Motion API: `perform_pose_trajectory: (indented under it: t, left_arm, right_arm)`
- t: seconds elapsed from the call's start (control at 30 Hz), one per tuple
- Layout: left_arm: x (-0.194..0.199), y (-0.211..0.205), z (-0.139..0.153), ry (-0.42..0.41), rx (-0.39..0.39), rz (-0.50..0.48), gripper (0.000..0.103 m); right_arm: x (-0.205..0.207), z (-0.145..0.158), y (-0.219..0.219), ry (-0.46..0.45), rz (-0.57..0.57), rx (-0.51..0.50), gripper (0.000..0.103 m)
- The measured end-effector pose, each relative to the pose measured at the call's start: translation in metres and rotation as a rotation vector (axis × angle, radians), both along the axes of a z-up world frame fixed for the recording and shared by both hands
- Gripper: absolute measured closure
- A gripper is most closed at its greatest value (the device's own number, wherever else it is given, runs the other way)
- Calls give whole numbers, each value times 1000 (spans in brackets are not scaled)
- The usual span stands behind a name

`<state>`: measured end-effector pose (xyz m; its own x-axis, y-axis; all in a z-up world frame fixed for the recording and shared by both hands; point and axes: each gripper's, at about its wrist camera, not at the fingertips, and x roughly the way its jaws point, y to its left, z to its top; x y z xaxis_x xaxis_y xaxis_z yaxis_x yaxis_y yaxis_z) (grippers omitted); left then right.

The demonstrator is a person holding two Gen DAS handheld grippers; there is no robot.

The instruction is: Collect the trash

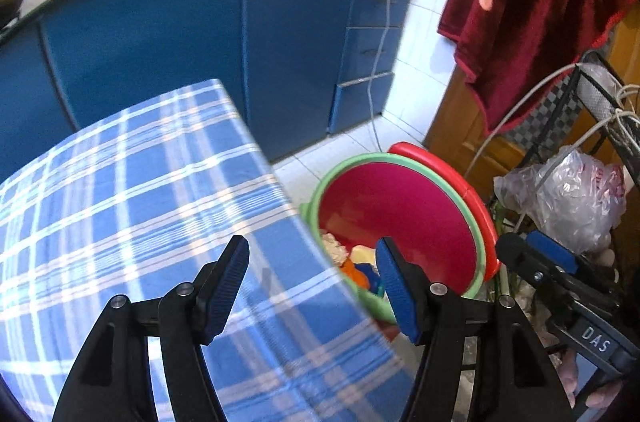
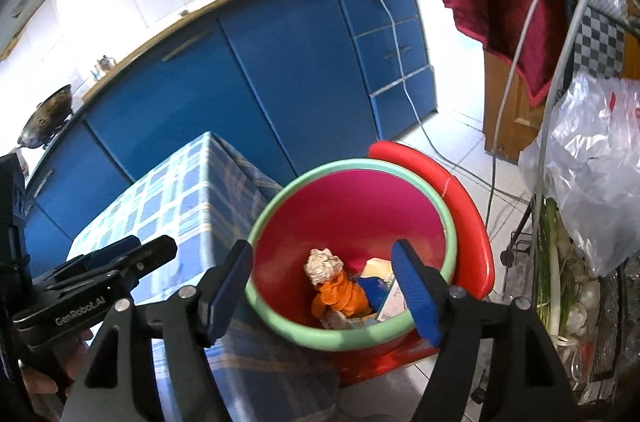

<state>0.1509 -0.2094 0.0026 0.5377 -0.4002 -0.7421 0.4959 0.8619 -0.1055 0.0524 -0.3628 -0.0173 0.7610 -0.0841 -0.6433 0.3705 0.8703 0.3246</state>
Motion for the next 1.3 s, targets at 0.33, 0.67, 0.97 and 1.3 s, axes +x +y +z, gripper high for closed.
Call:
perform_pose_trajectory:
  t: [0.33, 0.67, 0.97, 1.3]
  left_arm:
    - [-30, 48, 24, -46, -26, 92, 34]
    - [-58, 84, 37, -86, -29, 170, 31]
    - [-79, 105, 40, -101, -34, 215, 30]
    - [-90, 118, 42, -111, -33, 248, 30]
  right_arm:
    - [-21, 25, 39, -40, 56, -47, 17]
    - [-40, 36, 74, -52, 93, -94, 4]
    - [-52, 39, 94, -50, 114, -120, 3]
    - [-57, 40, 105, -47, 128, -129, 3]
